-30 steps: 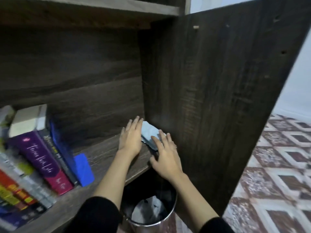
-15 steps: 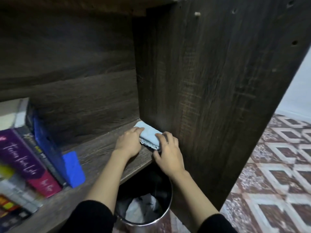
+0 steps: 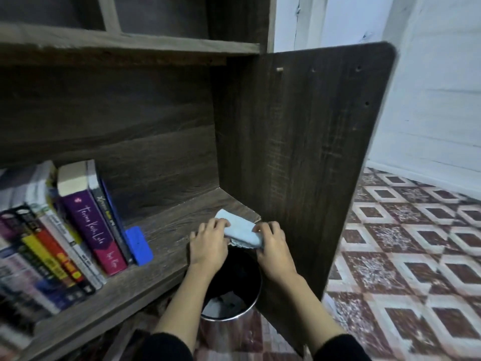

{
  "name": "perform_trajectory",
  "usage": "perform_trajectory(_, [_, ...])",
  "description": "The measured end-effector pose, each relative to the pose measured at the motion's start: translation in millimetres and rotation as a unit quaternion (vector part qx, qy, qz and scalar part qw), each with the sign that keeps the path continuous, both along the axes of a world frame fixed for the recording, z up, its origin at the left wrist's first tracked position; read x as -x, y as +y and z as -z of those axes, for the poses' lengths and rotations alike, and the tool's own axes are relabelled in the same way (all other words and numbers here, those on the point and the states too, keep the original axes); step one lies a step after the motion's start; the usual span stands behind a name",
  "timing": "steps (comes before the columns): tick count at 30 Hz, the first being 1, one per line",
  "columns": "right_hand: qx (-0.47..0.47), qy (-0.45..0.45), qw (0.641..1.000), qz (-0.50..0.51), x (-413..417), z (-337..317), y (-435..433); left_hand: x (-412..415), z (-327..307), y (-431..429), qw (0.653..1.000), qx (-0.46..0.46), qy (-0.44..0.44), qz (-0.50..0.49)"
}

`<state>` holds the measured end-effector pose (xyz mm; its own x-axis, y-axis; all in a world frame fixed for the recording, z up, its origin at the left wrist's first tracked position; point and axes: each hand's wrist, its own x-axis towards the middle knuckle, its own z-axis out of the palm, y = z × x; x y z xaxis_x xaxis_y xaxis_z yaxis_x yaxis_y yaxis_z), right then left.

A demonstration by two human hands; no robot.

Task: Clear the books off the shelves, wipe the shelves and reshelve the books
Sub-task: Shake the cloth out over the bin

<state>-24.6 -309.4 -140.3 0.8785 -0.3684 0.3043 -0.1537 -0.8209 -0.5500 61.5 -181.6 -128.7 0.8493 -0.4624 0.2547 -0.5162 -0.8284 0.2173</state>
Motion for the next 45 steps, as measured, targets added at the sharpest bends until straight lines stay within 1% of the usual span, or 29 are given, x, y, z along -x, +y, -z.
perform_trajectory(4, [-0.005, -0.025, 1.000, -0.008, 23.7, -0.3, -5.0, 18.8, -4.8, 5.4, 1.000, -0.002, -0.011, 0.008])
perform_trajectory(8, [-0.008, -0.022, 0.999, -0.026, 43.5, 5.6, -12.8, 33.7, -3.8, 5.3, 0.999, -0.025, -0.017, 0.037])
perform_trajectory(14, [-0.005, 0.000, 0.999, -0.048, 60.9, 6.3, -21.1, 49.4, 1.0, 6.2, 0.996, -0.062, 0.006, 0.062])
perform_trajectory(19, [-0.027, 0.026, 0.996, -0.082, 61.5, -5.6, -29.6, 45.6, -10.2, 10.7, 0.995, -0.023, 0.078, 0.058])
perform_trajectory(23, [-0.034, 0.035, 0.994, -0.101, 59.0, -13.6, -36.3, 39.4, -21.0, 13.4, 0.988, 0.009, 0.125, 0.086])
perform_trajectory(26, [-0.069, 0.062, 0.990, -0.105, 59.4, -18.2, -38.8, 36.5, -23.7, 16.0, 0.981, 0.047, 0.153, 0.113])
perform_trajectory(29, [-0.120, 0.086, 0.983, -0.105, 60.7, -19.2, -34.5, 40.9, -28.6, 17.0, 0.975, 0.097, 0.158, 0.127])
perform_trajectory(31, [-0.146, 0.065, 0.983, -0.091, 59.9, -15.4, -30.3, 44.4, -33.2, 15.8, 0.972, 0.120, 0.156, 0.132])
perform_trajectory(34, [-0.127, -0.004, 0.991, -0.053, 57.5, -11.5, -27.5, 45.3, -42.4, 15.4, 0.969, 0.139, 0.151, 0.139])
perform_trajectory(36, [-0.173, -0.054, 0.983, -0.026, 57.5, -15.5, -27.3, 44.3, -50.1, 15.7, 0.965, 0.168, 0.141, 0.142])
perform_trajectory(37, [-0.212, -0.077, 0.974, -0.024, 57.3, -20.8, -27.4, 44.8, -56.3, 15.5, 0.961, 0.196, 0.134, 0.140])
perform_trajectory(39, [-0.294, -0.116, 0.948, -0.043, 58.0, -37.1, -26.0, 45.8, -68.9, 13.9, 0.944, 0.280, 0.118, 0.128])
perform_trajectory(42, [-0.378, -0.177, 0.906, -0.067, 57.0, -69.4, -22.1, 43.1, -89.0, 10.0, 0.903, 0.400, 0.106, 0.111])
perform_trajectory(45, [-0.420, -0.225, 0.876, -0.075, 53.7, -103.2, -19.5, 41.1, -106.5, 10.6, 0.862, 0.462, 0.171, 0.124])
